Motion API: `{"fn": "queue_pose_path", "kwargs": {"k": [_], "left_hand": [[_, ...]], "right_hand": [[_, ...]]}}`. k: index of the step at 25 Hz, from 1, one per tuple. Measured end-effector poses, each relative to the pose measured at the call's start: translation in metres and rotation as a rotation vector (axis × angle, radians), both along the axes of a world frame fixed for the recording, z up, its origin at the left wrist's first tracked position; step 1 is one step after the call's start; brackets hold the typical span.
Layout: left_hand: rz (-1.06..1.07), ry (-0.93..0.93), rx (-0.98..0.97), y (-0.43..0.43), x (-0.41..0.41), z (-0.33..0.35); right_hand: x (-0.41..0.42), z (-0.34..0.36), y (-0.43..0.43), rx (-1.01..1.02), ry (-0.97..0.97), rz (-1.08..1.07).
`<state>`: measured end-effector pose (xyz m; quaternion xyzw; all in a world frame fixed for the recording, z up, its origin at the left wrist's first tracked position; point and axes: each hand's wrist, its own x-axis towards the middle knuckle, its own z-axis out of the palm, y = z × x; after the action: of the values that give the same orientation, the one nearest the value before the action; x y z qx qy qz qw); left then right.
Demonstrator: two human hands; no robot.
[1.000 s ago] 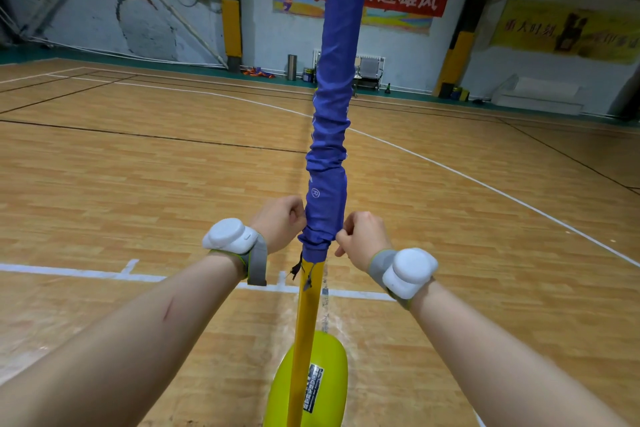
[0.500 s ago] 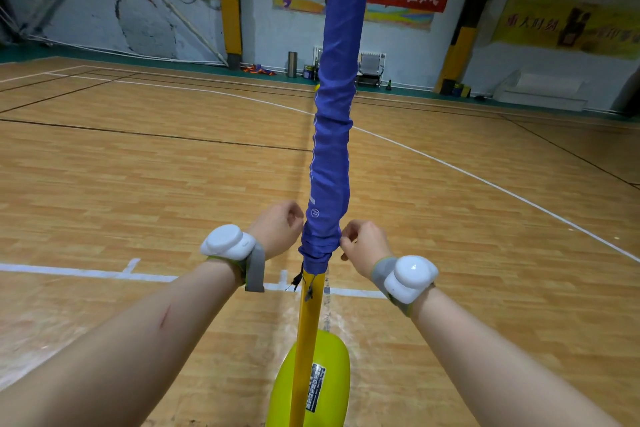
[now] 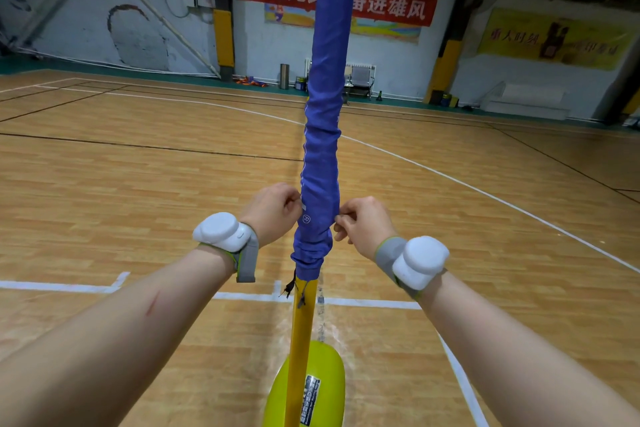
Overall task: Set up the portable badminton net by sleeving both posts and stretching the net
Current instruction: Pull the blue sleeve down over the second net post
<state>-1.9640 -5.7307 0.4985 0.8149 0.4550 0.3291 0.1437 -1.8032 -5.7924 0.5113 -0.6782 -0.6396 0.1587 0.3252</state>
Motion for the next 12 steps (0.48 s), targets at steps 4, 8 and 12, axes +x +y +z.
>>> {"fn": "queue_pose_path", "kwargs": {"k": [4,8,12], "left_hand": [[0.036,0.134,0.062,0.001,0.002,0.000],[0.023,0.258,0.141,0.002,-0.002,-0.008],[-0.031,0.320,0.133,0.003,-0.004,-0.017]], "right_hand": [[0.003,0.005,0.002,-0.077,-0.158,0.013],[0.002,0.007,0.005,-0.134,-0.317,0.040],[0.004,-0.002,0.004,-0.129,-0.325,0.055]]}}
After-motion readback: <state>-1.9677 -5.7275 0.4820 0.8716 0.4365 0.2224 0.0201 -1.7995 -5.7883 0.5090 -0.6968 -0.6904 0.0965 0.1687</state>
